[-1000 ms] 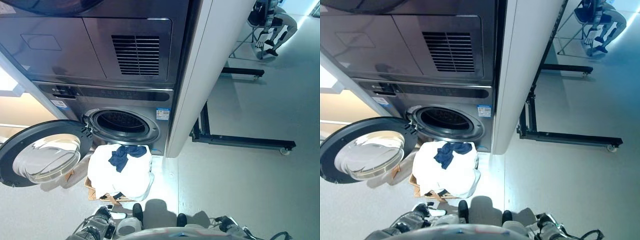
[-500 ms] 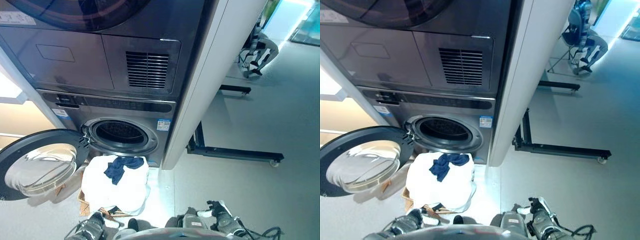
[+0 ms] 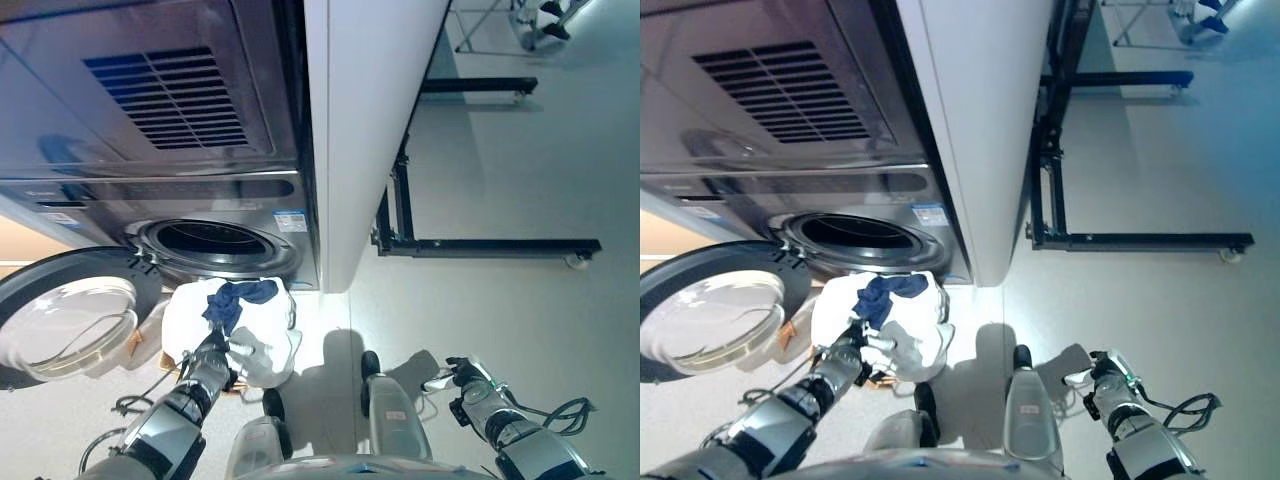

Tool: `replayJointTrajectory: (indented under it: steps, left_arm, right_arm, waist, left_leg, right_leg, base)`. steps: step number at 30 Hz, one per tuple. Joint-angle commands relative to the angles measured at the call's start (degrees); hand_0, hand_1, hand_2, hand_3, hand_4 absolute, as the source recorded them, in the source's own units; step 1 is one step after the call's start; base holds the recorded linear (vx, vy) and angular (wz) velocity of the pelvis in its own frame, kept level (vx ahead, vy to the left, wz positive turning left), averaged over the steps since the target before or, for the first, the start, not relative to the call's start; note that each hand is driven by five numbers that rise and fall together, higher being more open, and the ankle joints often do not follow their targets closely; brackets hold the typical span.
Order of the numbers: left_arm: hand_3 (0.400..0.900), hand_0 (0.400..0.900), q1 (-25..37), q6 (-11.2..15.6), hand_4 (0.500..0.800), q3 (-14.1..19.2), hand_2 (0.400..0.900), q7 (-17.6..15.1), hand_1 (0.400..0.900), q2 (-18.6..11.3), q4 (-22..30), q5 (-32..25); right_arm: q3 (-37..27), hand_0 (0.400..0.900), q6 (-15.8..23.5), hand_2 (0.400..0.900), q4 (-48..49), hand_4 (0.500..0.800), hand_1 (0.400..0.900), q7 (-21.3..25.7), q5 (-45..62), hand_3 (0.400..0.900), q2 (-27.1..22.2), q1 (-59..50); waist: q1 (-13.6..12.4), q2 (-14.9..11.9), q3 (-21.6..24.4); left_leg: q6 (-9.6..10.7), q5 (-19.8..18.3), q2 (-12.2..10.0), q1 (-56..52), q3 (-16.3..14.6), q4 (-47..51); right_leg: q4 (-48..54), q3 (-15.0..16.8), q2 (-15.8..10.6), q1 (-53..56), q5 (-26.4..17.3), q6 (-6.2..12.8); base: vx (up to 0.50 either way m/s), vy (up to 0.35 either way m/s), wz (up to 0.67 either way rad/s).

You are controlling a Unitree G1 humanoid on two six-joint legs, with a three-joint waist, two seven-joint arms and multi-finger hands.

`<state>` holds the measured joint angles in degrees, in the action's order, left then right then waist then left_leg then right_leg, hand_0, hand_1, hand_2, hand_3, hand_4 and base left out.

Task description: Put the clothes in the basket into the washing machine.

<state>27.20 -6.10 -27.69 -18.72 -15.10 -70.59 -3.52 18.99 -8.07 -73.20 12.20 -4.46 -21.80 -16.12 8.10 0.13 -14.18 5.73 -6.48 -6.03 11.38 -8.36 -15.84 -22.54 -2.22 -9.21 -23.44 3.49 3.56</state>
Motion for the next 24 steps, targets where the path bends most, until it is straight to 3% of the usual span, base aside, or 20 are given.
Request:
replayJointTrajectory:
  steps: [1, 5, 10, 24]
  left_arm:
    - [0.9, 0.9, 3.2, 1.3, 0.8, 0.7, 0.9, -3.5, 0.9, -5.4, 0.1, -4.0]
    - [0.9, 0.9, 7.4, 2.0, 0.8, 1.5, 0.9, -3.2, 0.9, -7.6, 0.2, -8.7]
    - [0.9, 0.9, 11.7, 2.4, 0.8, 2.7, 0.9, -7.1, 0.9, -10.3, 1.7, -13.4]
    - [0.9, 0.9, 15.8, 0.6, 0.8, 4.7, 0.9, -13.8, 0.9, -14.0, 5.1, -12.4]
  right_arm:
    - [2.3, 0.9, -0.7, 0.9, -1.9, 0.8, 0.9, 0.7, 0.6, 0.9, -1.6, 1.9]
    - [3.0, 0.9, -1.0, 0.9, -2.1, 0.8, 0.9, 0.7, 1.9, 0.9, -1.9, 0.2]
    - [3.1, 0.9, -0.5, 0.9, -1.6, 0.8, 0.9, 1.0, 2.8, 0.9, -2.5, -0.3]
    - [3.7, 0.9, 2.3, 0.9, 0.3, 0.8, 0.9, 1.6, 3.9, 0.9, -3.1, 1.4]
  waist:
    - [1.1, 0.2, -0.8]
    - [1.3, -0.1, -2.8]
    - [1.0, -0.4, -4.9]
    - [-1.7, -3.1, -8.0]
  left_leg:
    - [-4.2, -3.4, -1.3, 5.2, 0.4, -8.7]
    - [-3.8, -5.2, -2.5, 10.9, 0.4, -14.3]
    - [-3.5, -6.7, -3.2, 18.6, 1.1, -20.7]
    - [-3.0, -8.7, -4.8, 31.8, 4.5, -31.6]
  right_leg:
    - [-4.8, 3.4, -2.6, -4.2, -0.3, 2.04]
    - [-9.4, 3.3, -2.2, -8.3, 1.7, 1.37]
    - [-15.1, 3.0, -2.1, -13.5, 3.7, 0.71]
    - [-23.9, 1.4, -2.3, -22.1, 6.4, 0.48]
  base:
    - [-0.1, -0.027, 0.01]
    - [-0.12, -0.03, -0.02]
    - [-0.1, 0.009, -0.04]
    - [-0.06, -0.014, 0.11]
